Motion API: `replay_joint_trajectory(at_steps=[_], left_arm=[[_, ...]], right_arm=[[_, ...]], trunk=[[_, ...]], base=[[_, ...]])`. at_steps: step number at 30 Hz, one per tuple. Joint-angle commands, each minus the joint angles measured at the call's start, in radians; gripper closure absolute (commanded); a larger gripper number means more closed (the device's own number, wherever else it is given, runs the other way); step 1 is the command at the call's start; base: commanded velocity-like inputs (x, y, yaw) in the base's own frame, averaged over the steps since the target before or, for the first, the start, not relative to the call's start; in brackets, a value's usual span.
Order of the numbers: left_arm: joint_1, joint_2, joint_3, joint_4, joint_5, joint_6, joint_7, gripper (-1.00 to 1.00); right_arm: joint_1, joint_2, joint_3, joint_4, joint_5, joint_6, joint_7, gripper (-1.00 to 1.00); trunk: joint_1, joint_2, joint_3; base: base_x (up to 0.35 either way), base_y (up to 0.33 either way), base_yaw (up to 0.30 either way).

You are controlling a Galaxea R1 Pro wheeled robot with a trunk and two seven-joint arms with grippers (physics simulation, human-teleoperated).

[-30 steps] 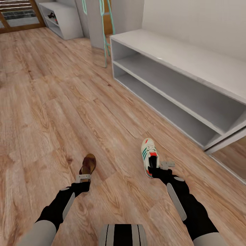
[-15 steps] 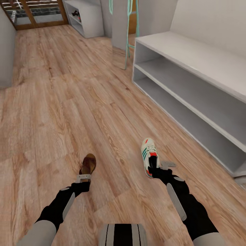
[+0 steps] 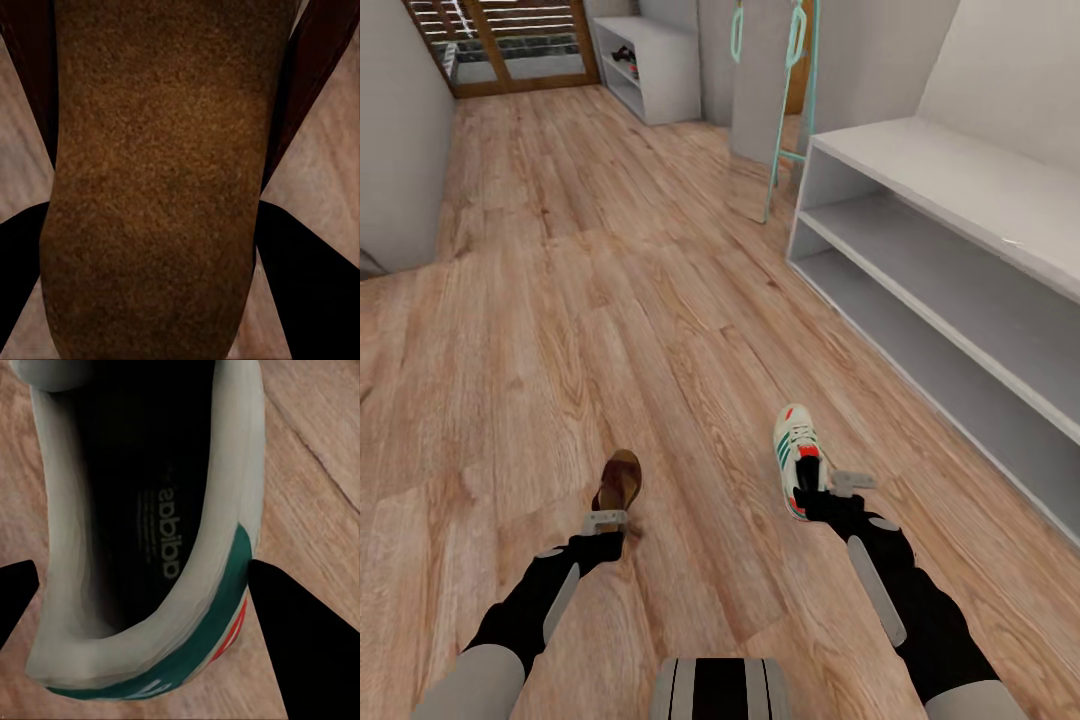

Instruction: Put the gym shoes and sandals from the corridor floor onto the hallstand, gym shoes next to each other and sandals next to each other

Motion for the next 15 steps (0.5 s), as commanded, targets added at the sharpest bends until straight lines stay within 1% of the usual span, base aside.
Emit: replay_joint_trajectory(at_steps=[1, 4, 10, 15], left_arm=[[0.000, -0.001, 0.004, -0.001, 0.001, 0.006, -0.006, 1.00], [0.000, -0.001, 0.004, -0.001, 0.001, 0.006, -0.006, 1.00], [0.000, -0.001, 0.004, -0.001, 0.001, 0.006, -0.006, 1.00], [0.000, -0.001, 0.004, -0.001, 0.001, 0.006, -0.006, 1.00]], right_arm=[[0.000, -0.001, 0.003, -0.002, -0.010, 0.003, -0.010, 1.00], [0.000, -0.001, 0.003, -0.002, -0.011, 0.003, -0.010, 1.00], [0.000, -0.001, 0.003, -0.002, -0.011, 0.003, -0.010, 1.00], [0.000, -0.001, 0.003, -0.002, -0.012, 0.003, -0.010, 1.00]], trunk=[[0.000, 0.000, 0.001], [0.000, 0.000, 0.006], [0.000, 0.000, 0.015], [-0.002, 0.001, 0.042]], base=[[0.259, 0.149, 0.109], [0.132, 0.073, 0.108], [0.025, 0.014, 0.107], [0.003, 0.002, 0.105]])
